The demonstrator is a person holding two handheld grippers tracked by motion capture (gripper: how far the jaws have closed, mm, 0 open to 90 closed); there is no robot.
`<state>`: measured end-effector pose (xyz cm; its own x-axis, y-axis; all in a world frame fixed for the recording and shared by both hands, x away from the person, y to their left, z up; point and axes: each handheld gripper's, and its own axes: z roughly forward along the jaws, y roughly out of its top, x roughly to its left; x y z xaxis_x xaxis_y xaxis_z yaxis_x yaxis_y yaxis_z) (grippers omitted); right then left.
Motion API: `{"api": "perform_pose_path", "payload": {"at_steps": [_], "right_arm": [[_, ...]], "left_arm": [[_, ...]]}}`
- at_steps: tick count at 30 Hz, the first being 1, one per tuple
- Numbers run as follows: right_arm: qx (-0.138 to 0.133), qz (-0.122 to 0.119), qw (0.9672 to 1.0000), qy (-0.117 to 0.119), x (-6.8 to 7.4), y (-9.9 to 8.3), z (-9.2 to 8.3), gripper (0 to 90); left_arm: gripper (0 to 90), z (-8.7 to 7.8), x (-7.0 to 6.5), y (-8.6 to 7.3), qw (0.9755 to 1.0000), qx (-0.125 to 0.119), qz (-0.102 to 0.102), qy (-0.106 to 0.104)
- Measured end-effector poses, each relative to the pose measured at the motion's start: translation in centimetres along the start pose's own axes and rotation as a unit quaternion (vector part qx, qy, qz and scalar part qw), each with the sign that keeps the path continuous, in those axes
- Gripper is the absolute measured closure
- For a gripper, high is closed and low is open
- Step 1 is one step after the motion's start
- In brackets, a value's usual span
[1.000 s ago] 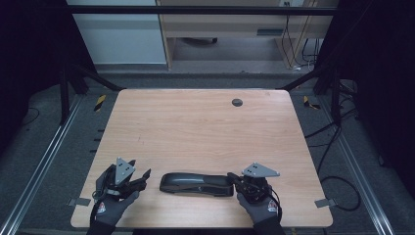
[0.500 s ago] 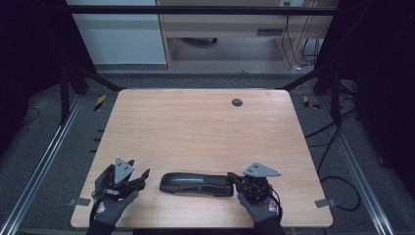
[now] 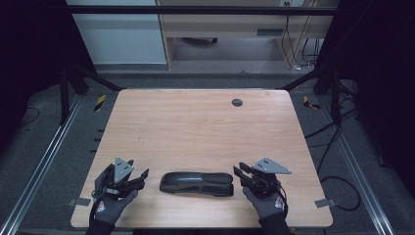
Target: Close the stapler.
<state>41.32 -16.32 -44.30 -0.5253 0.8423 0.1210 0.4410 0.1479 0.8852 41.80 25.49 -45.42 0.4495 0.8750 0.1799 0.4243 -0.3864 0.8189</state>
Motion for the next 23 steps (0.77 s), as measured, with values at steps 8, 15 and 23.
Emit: {"api": "perform_pose_path", "payload": {"at_steps": [8, 15, 23], "right_arm": [[0.023, 0.024, 0.9948, -0.096, -4.0, -0.9, -0.1, 41.5], [0.046, 0.038, 0.9913, -0.118, -7.0, -1.9, -0.2, 34.6], [0.078, 0.04, 0.9867, -0.137, -9.4, -3.0, -0.5, 34.3]], "left_arm": [[36.4, 0.4, 0.5, -0.4, 0.9999, 0.009, -0.005, 0.005], [36.1, 0.7, 1.0, -0.8, 0.9998, 0.019, -0.009, 0.008], [36.0, 1.0, 1.5, -1.0, 0.9995, 0.027, -0.012, 0.014]]}}
